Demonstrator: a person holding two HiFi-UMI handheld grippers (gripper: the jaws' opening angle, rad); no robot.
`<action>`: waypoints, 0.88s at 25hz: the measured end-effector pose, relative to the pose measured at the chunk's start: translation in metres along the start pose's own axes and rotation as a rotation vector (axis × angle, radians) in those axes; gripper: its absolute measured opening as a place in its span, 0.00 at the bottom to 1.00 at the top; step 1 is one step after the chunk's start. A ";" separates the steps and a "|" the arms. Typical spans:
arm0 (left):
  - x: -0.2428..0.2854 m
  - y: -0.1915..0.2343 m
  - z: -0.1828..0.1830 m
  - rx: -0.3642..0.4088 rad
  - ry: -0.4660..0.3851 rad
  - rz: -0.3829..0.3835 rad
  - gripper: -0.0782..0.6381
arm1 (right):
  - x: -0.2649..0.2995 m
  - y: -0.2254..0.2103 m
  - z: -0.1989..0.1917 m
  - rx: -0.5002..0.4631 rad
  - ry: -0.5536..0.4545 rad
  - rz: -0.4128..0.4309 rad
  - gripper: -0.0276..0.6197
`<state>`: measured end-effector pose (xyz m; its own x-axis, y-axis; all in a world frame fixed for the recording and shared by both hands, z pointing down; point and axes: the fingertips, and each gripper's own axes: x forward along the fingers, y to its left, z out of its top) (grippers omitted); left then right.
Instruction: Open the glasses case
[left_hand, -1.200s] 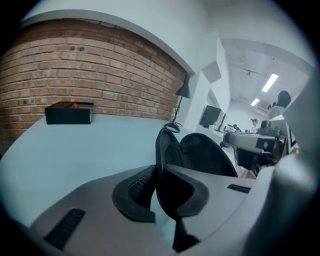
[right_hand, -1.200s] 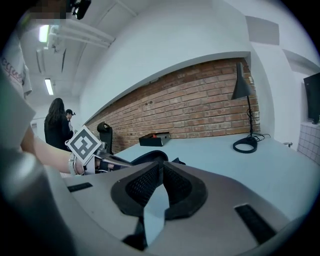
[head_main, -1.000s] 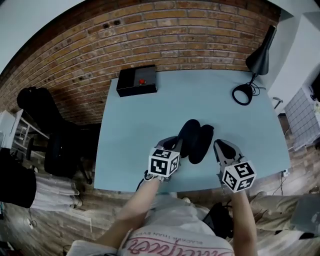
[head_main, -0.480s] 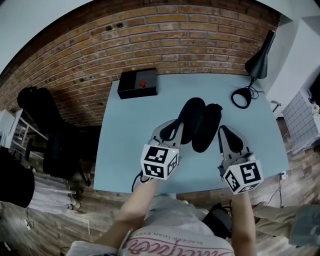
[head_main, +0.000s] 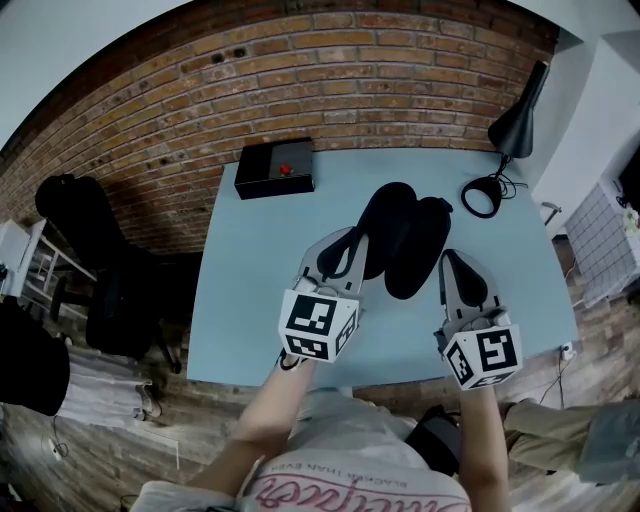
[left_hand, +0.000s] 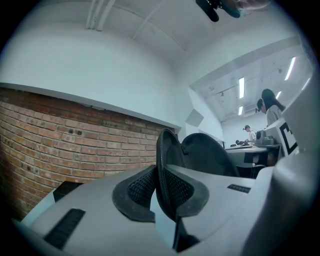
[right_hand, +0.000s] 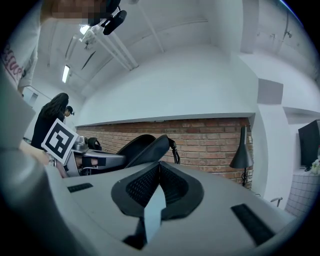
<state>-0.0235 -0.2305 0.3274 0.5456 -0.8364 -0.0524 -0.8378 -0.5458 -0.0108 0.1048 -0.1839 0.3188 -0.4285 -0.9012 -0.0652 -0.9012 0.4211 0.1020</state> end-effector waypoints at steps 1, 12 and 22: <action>0.000 -0.001 0.001 0.004 -0.003 0.001 0.16 | 0.000 -0.001 -0.001 0.000 0.003 -0.006 0.07; 0.005 -0.006 0.009 0.024 -0.014 0.009 0.16 | -0.001 -0.008 -0.003 -0.013 0.015 -0.021 0.07; 0.006 -0.011 0.014 0.026 -0.026 0.011 0.16 | -0.003 -0.012 -0.001 -0.004 0.010 -0.030 0.07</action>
<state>-0.0111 -0.2285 0.3133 0.5357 -0.8407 -0.0788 -0.8443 -0.5347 -0.0357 0.1165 -0.1863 0.3184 -0.4008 -0.9143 -0.0583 -0.9133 0.3937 0.1040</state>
